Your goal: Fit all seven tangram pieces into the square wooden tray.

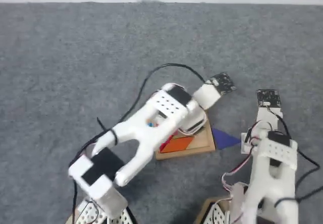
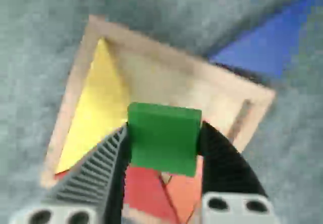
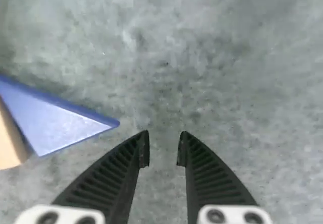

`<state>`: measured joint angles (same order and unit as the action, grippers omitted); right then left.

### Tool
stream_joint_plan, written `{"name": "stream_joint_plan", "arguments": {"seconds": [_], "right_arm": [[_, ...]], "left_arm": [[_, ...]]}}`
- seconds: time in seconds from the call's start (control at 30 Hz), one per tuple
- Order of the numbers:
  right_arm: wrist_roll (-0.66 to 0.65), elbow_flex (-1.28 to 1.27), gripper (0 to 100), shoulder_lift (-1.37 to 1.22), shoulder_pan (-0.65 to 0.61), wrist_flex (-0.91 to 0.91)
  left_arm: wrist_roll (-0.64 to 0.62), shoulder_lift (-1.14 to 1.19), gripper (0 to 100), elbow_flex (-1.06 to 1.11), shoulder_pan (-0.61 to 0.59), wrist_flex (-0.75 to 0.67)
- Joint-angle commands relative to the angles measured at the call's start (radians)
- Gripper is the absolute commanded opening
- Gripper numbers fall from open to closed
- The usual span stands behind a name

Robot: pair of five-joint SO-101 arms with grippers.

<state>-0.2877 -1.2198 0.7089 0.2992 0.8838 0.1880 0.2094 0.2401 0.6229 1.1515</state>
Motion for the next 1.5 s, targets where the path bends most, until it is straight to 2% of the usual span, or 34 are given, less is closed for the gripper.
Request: {"name": "stream_joint_plan", "arguments": {"seconds": [0.0,0.2,0.77,1.03,1.27,1.47], "right_arm": [[0.012,-0.038,11.1,0.231,0.021,0.039],[0.009,-0.097,11.1,0.444,0.013,0.128],[0.006,-0.092,11.1,0.358,0.015,0.088],[0.006,-0.092,11.1,0.358,0.013,0.088],[0.005,-0.092,11.1,0.358,0.013,0.088],[0.005,-0.092,11.1,0.358,0.013,0.088]], "left_arm": [[-0.063,0.043,8,-0.101,0.011,-0.023],[-0.080,0.137,8,-0.162,0.014,-0.023],[-0.238,0.144,18,-0.166,0.005,0.043],[-0.241,0.144,19,-0.166,-0.032,0.049],[-0.230,0.144,25,-0.166,-0.031,0.046],[-0.219,0.141,25,-0.171,-0.048,0.041]]}}
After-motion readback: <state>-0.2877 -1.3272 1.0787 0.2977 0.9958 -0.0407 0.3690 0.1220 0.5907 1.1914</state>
